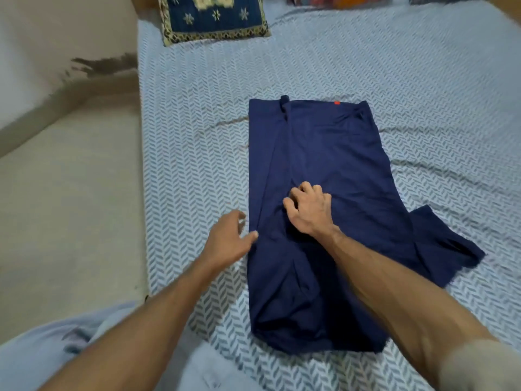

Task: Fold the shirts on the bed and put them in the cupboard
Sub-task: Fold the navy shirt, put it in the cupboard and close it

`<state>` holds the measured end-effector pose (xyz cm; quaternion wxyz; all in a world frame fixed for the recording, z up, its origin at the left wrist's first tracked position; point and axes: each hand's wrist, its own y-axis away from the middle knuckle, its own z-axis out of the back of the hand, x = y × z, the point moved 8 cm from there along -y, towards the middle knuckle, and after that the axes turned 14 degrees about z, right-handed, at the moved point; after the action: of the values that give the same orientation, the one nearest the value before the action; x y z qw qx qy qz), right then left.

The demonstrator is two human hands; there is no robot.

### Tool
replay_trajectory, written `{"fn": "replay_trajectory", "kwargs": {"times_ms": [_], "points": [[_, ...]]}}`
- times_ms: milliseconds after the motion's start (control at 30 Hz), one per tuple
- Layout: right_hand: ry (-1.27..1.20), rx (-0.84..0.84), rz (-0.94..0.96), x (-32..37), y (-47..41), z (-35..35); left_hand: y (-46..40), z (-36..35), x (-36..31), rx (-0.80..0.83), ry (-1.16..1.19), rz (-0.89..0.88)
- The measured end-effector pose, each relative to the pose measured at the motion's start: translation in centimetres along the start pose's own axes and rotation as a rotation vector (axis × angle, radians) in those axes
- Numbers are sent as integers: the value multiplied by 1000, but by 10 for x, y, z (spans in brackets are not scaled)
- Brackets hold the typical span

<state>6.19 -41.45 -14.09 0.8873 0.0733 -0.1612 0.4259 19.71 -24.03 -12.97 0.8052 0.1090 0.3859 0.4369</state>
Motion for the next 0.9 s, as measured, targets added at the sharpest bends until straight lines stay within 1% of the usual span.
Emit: {"fn": "replay_trajectory", "kwargs": {"times_ms": [67, 167, 267, 333, 367, 433, 500, 567, 600, 667, 767, 900], "points": [[68, 104, -73, -9, 22, 5, 29, -16, 17, 32, -119, 18], [-2, 148, -203, -29, 59, 19, 58, -37, 32, 121, -216, 120], [-106, 216, -343, -42, 88, 24, 75, -52, 41, 197, -197, 179], [-190, 265, -404, -47, 101, 26, 82, -57, 44, 253, -162, 189], [-256, 261, -417, -49, 106, 28, 85, -57, 44, 278, -134, 188], [-406, 190, -420, -53, 112, 32, 89, -56, 46, 315, -37, 208], [-520, 42, -441, -58, 120, 41, 94, -53, 52, 353, 60, 264], [-674, -71, -542, -64, 134, 42, 98, -53, 61, 396, 124, 308], [-748, -86, -604, -66, 143, 37, 100, -53, 64, 403, 134, 314], [-811, -110, -686, -70, 158, 27, 103, -54, 65, 402, 148, 323], [-960, -194, -770, -72, 177, 14, 106, -58, 59, 369, 112, 281], [-1302, -341, -778, -58, 196, 0, 110, -64, 56, 337, -49, 183]]}}
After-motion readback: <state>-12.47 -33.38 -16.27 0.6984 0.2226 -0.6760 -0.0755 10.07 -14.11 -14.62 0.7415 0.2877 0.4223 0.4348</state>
